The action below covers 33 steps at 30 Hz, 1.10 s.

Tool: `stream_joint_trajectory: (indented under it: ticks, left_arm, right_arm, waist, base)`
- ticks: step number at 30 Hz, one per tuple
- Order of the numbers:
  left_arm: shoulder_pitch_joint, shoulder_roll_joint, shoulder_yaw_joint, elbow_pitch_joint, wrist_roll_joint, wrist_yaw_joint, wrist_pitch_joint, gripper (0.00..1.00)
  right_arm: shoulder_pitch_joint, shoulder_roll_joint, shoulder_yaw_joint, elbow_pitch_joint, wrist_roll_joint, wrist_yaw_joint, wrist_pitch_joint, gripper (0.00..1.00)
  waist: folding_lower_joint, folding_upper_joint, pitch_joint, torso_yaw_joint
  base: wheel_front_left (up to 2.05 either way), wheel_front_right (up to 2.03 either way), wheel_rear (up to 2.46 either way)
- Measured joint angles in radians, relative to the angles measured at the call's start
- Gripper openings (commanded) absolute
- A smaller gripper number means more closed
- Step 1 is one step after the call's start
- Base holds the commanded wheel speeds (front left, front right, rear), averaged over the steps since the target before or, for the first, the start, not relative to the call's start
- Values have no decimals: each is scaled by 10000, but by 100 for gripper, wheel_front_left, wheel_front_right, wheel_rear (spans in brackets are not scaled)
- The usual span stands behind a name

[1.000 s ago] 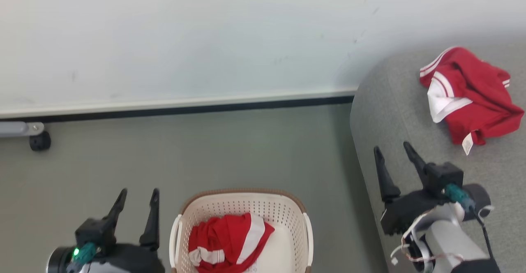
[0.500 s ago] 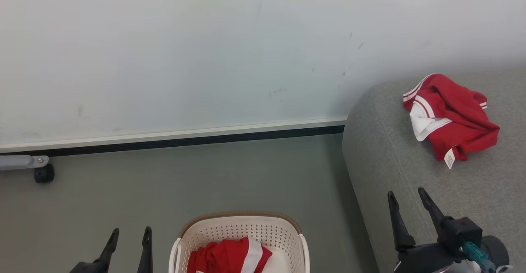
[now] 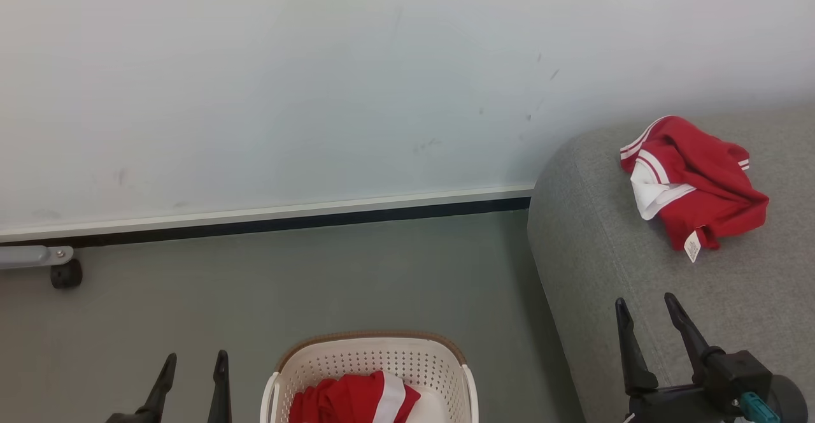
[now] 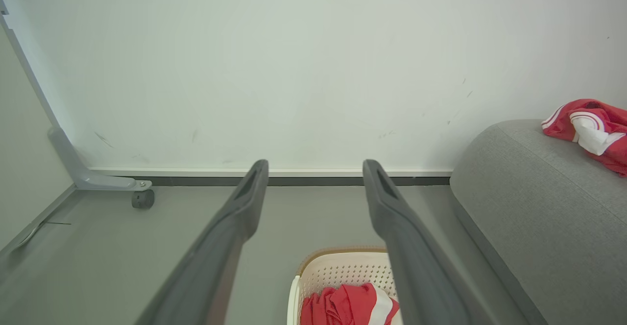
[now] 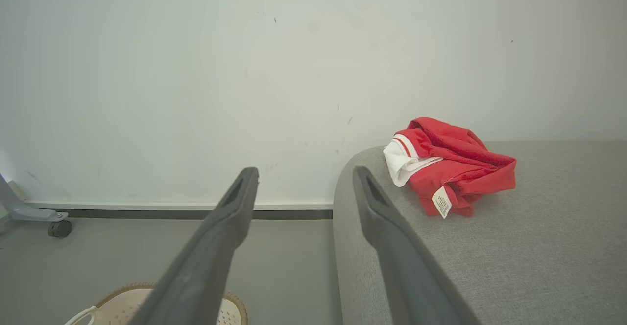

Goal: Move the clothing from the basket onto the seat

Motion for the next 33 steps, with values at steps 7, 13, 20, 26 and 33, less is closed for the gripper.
stream_joint_trajectory:
  ticks: [7, 13, 20, 26, 33]
  left_arm:
    - [146, -105, 69, -184, 257, 0, 0, 100]
    - [147, -142, 125, -347, 391, 0, 0, 100]
    - [118, -205, 0, -424, 518, 0, 0, 100]
    - [-733, -447, -487, -245, 848, -115, 0, 100]
    - [-1959, -755, -1220, 612, 1206, -430, 105, 100]
  right_arm:
    - [206, 4, -192, -290, -40, -38, 0, 100]
    - [292, -2, -389, -499, -90, -40, -2, 100]
    - [363, -13, -575, -750, -119, -42, -2, 100]
    - [237, -148, -861, -1064, -132, -50, -2, 100]
    - [-321, -474, -1204, -1588, -322, -52, -4, 100]
  waist:
    - [0, 0, 41, 4]
    - [0, 1, 171, 36]
    - [0, 1, 436, 81]
    - [0, 1, 970, 134]
    - [1, 2, 1861, 159]
  base:
    - [0, 0, 0]
    - [0, 0, 0]
    - [0, 0, 0]
    - [0, 0, 0]
    - [0, 0, 0]
